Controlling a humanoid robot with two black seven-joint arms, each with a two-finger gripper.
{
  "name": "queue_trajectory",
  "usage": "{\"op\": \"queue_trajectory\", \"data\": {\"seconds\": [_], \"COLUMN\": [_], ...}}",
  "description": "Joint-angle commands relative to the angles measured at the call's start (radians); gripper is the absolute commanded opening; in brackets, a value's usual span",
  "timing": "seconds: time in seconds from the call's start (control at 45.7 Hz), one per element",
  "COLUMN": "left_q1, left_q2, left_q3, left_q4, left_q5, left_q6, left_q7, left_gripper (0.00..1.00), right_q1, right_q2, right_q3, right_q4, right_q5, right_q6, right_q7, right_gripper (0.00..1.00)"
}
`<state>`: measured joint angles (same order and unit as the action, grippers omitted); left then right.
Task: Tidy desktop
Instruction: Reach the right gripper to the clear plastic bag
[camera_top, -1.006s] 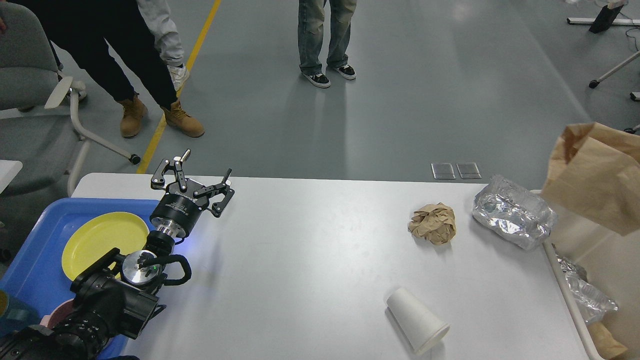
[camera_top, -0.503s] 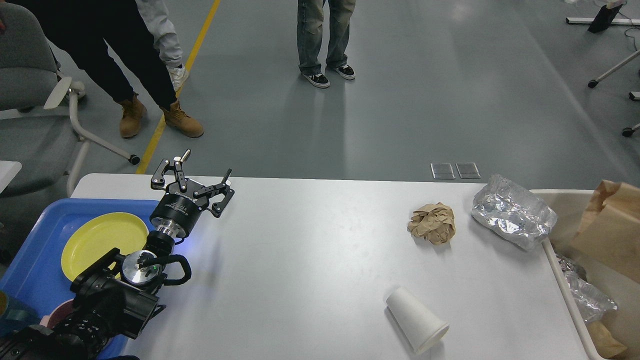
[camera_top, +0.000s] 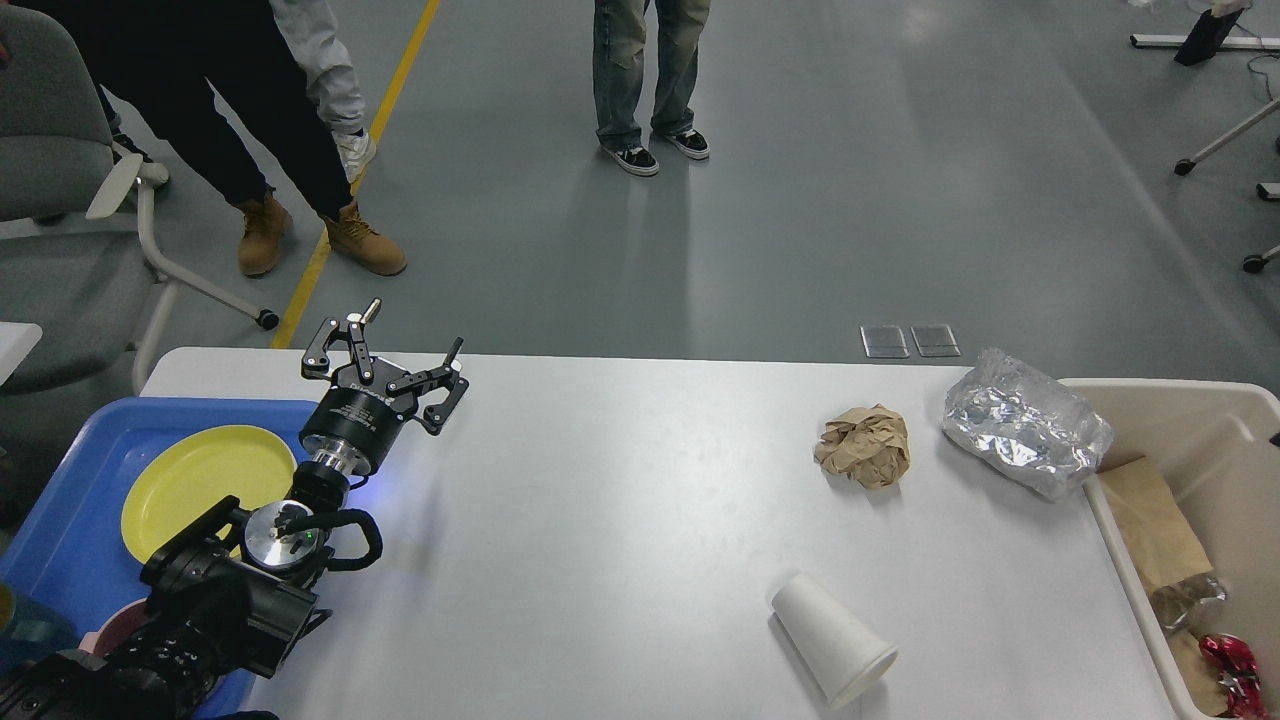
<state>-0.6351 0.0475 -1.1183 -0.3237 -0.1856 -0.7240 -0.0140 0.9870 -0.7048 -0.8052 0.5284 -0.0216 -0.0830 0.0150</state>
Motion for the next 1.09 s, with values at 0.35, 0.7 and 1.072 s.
{"op": "queue_trajectory", "data": {"seconds": [0.35,0.7,1.072], "left_q1": [0.0,0.0,0.0], "left_q2": [0.0,0.0,0.0], "left_q3": [0.0,0.0,0.0], "left_q4": [0.0,0.0,0.0], "left_q5": [0.0,0.0,0.0], "left_q6": [0.0,0.0,0.0], "left_q7": [0.0,0.0,0.0], "left_gripper": [0.96,0.96,0.96], "right_q1": [0.815,1.167,0.655], "right_q2": [0.125,0.288,0.226], "right_q3": [-0.446,-0.454,-0.442], "right_q4": [0.516,0.647,0.484], "right_q5": [-0.014,0.006,0.014], "right_q6": [0.12,0.948,0.419], "right_q7": [-0.003,0.005,0.0], "right_gripper": [1.0,1.0,1.0]}}
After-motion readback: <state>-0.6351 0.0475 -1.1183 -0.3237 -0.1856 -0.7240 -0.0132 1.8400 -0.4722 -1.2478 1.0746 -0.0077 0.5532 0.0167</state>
